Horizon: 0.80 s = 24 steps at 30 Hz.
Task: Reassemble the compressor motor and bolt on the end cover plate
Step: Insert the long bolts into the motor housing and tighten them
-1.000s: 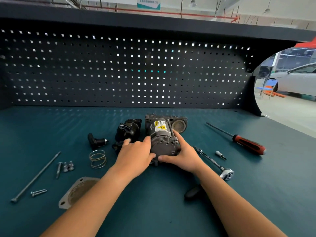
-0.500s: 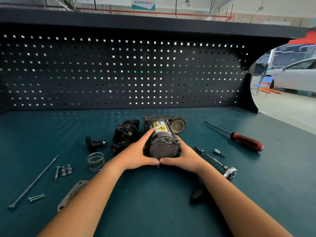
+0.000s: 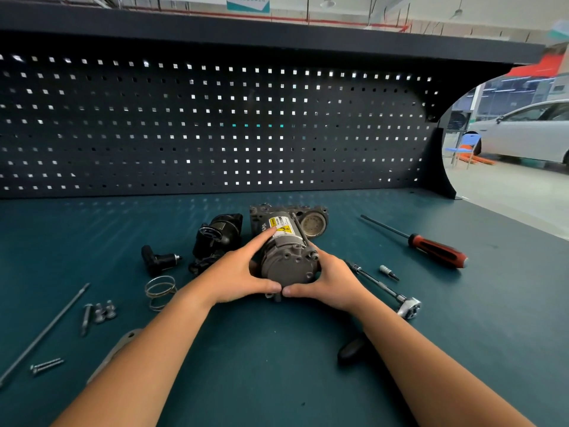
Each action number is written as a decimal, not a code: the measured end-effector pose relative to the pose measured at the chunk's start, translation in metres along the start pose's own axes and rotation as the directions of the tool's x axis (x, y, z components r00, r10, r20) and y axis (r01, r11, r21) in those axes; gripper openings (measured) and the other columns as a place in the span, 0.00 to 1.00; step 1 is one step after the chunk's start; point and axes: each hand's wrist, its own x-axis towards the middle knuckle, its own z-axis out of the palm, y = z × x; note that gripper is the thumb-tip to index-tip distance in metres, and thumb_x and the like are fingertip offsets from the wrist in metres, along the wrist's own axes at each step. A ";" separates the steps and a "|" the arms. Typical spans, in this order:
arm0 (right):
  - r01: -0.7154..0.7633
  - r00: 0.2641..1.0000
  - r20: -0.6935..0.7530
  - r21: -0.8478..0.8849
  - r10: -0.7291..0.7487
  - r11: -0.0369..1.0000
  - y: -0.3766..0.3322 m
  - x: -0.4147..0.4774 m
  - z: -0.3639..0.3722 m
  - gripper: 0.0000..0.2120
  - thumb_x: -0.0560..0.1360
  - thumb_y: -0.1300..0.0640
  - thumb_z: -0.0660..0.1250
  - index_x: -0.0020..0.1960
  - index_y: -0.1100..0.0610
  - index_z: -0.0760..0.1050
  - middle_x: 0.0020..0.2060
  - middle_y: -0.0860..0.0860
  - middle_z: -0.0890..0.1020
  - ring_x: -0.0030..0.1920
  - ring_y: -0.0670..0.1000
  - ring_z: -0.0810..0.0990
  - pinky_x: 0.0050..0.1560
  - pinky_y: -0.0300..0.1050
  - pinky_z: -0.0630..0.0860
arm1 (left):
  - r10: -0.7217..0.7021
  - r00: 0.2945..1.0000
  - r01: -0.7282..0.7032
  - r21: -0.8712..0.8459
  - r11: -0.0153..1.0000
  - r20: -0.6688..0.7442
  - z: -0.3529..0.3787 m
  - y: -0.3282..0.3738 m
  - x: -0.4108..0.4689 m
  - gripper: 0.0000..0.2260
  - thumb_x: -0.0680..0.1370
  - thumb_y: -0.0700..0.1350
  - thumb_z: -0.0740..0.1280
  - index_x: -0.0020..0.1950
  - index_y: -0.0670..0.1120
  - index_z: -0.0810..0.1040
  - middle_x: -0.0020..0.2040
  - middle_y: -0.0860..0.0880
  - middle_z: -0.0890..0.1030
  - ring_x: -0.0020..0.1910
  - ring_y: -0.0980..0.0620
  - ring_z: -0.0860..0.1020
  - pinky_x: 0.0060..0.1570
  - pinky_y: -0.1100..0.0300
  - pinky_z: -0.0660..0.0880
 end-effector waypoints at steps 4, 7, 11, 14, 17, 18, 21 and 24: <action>-0.007 1.000 -0.001 -0.033 0.007 0.999 0.000 0.001 0.000 0.47 0.60 0.44 0.78 0.73 0.52 0.62 0.61 0.47 0.78 0.65 0.51 0.73 0.68 0.52 0.64 | -0.008 1.000 0.008 0.021 1.000 -0.014 0.002 0.000 0.000 0.42 0.69 0.47 0.76 0.66 0.74 0.51 0.56 0.51 0.80 0.52 0.58 0.80 0.58 0.55 0.75; -0.017 1.000 -0.022 -0.064 0.016 0.998 0.000 0.000 -0.001 0.47 0.60 0.42 0.78 0.74 0.51 0.60 0.62 0.46 0.77 0.65 0.50 0.72 0.69 0.53 0.62 | -0.015 1.000 0.015 0.036 0.999 -0.005 0.004 -0.001 0.000 0.43 0.69 0.48 0.75 0.70 0.71 0.49 0.61 0.51 0.77 0.56 0.57 0.78 0.60 0.57 0.73; -0.033 0.998 -0.056 -0.165 0.024 0.986 -0.003 -0.003 0.000 0.48 0.61 0.37 0.75 0.75 0.47 0.56 0.62 0.43 0.76 0.67 0.48 0.70 0.71 0.55 0.53 | -0.015 1.000 0.015 0.059 0.998 0.001 0.007 -0.001 -0.003 0.43 0.71 0.49 0.73 0.73 0.68 0.46 0.62 0.52 0.76 0.57 0.57 0.77 0.58 0.63 0.72; -0.050 0.998 -0.054 -0.204 0.040 0.978 -0.004 -0.005 0.001 0.49 0.61 0.35 0.74 0.75 0.47 0.55 0.62 0.43 0.76 0.67 0.47 0.69 0.71 0.57 0.51 | -0.018 0.999 0.020 0.060 0.998 -0.033 0.009 0.000 -0.005 0.42 0.71 0.49 0.73 0.72 0.69 0.47 0.62 0.52 0.77 0.56 0.58 0.77 0.56 0.65 0.72; -0.065 0.997 -0.047 -0.200 0.057 0.978 -0.004 -0.005 0.000 0.48 0.62 0.36 0.74 0.75 0.46 0.55 0.63 0.43 0.75 0.68 0.49 0.68 0.71 0.58 0.51 | -0.036 0.998 0.039 0.054 0.998 -0.051 0.011 0.001 -0.005 0.42 0.70 0.49 0.72 0.72 0.69 0.47 0.62 0.53 0.77 0.55 0.58 0.77 0.54 0.65 0.73; -0.079 0.997 -0.041 -0.185 0.073 0.980 -0.005 -0.005 0.000 0.48 0.62 0.37 0.75 0.74 0.45 0.55 0.63 0.43 0.75 0.68 0.49 0.68 0.71 0.58 0.51 | -0.040 0.998 0.043 0.058 0.997 -0.056 0.012 0.001 -0.005 0.42 0.70 0.50 0.72 0.72 0.69 0.47 0.62 0.53 0.77 0.55 0.58 0.77 0.54 0.65 0.73; -0.149 0.988 0.041 -0.045 0.151 0.988 -0.007 -0.005 0.001 0.46 0.62 0.43 0.77 0.73 0.47 0.58 0.64 0.46 0.75 0.67 0.51 0.70 0.71 0.58 0.56 | -0.054 0.995 0.061 0.080 0.995 -0.086 0.013 0.003 -0.006 0.41 0.70 0.52 0.71 0.73 0.68 0.47 0.64 0.51 0.75 0.57 0.56 0.77 0.55 0.64 0.72; -0.244 0.962 0.112 -0.053 0.249 0.968 -0.012 -0.009 -0.011 0.48 0.65 0.50 0.76 0.76 0.55 0.53 0.67 0.51 0.70 0.68 0.54 0.68 0.70 0.50 0.62 | -0.080 0.993 0.097 0.228 0.969 -0.081 0.011 0.010 -0.012 0.41 0.72 0.56 0.70 0.74 0.65 0.44 0.63 0.49 0.76 0.55 0.53 0.78 0.53 0.62 0.74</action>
